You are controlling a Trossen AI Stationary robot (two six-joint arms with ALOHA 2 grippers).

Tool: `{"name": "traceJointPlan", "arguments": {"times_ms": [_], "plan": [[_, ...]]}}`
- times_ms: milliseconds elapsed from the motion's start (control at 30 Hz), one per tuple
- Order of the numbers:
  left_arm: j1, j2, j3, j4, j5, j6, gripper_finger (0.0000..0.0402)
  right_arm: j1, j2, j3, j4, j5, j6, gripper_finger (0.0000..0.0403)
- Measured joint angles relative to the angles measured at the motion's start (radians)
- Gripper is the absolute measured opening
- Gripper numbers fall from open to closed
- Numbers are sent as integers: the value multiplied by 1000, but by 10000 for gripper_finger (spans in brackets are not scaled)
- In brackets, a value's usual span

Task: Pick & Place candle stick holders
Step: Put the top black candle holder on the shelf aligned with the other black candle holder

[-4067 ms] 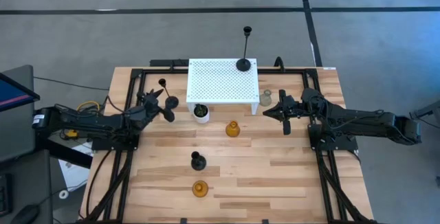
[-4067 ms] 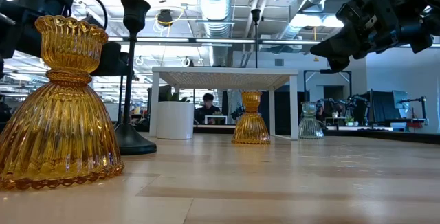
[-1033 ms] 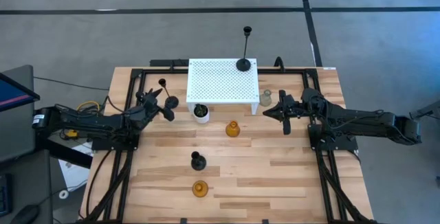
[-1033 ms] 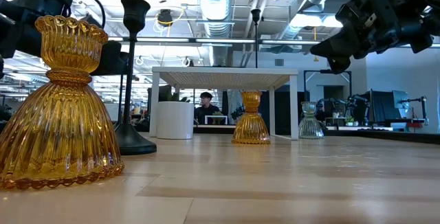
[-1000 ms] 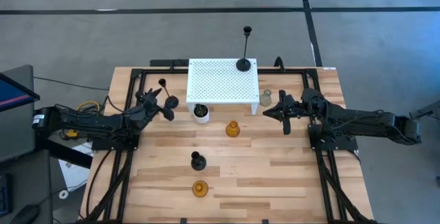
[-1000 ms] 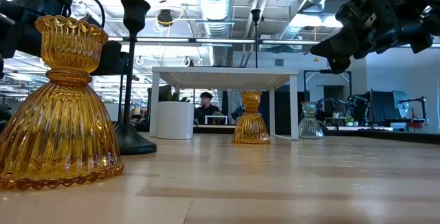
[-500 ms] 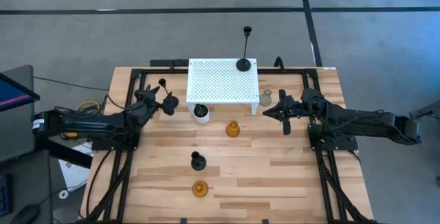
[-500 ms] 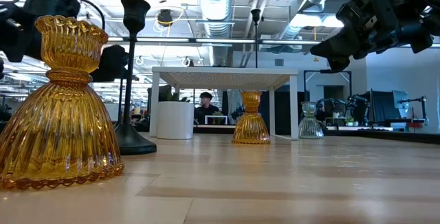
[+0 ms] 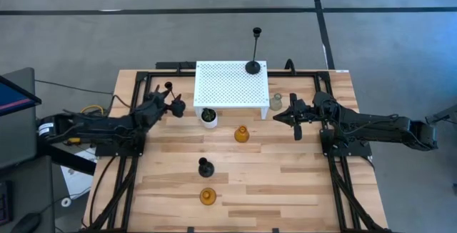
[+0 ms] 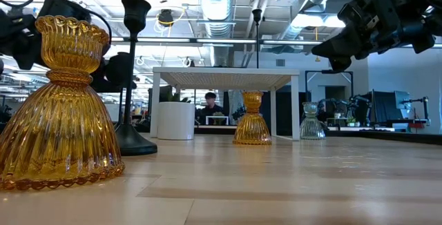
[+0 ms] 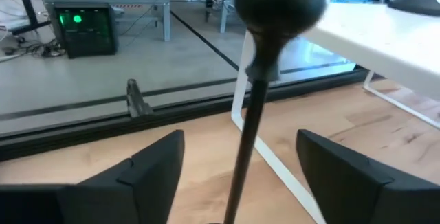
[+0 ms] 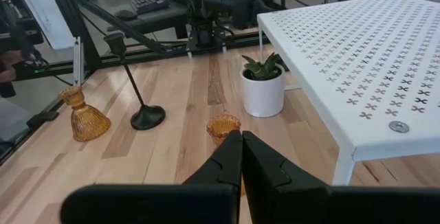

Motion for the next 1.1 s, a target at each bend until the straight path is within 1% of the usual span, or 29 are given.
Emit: {"name": "traceJointPlan", "arguments": {"times_ms": [100, 367, 567, 633, 767, 867, 1033, 1100], "plan": [[0, 19, 0, 7, 0, -19, 235, 0, 0, 0, 0, 0, 0, 0], [0, 35, 0, 15, 0, -26, 103, 0, 0, 0, 0, 0, 0, 0], [0, 35, 0, 18, -5, -17, 22, 0, 0, 0, -1, 0, 0, 0], [0, 34, 0, 25, -1, -10, 14, 0, 0, 0, -1, 0, 0, 0], [-2, 32, 0, 34, 3, 2, 20, 0, 0, 0, -1, 0, 0, 0], [-10, 32, 14, 33, 17, 6, 13, 0, 0, 0, -2, 0, 0, 0], [-32, 32, 91, 18, 15, 114, 14, 0, 0, 0, -4, 0, 0, 0], [-36, 32, 144, -46, -10, 156, 14, 0, 0, 0, -8, 0, 0, 0]]}}
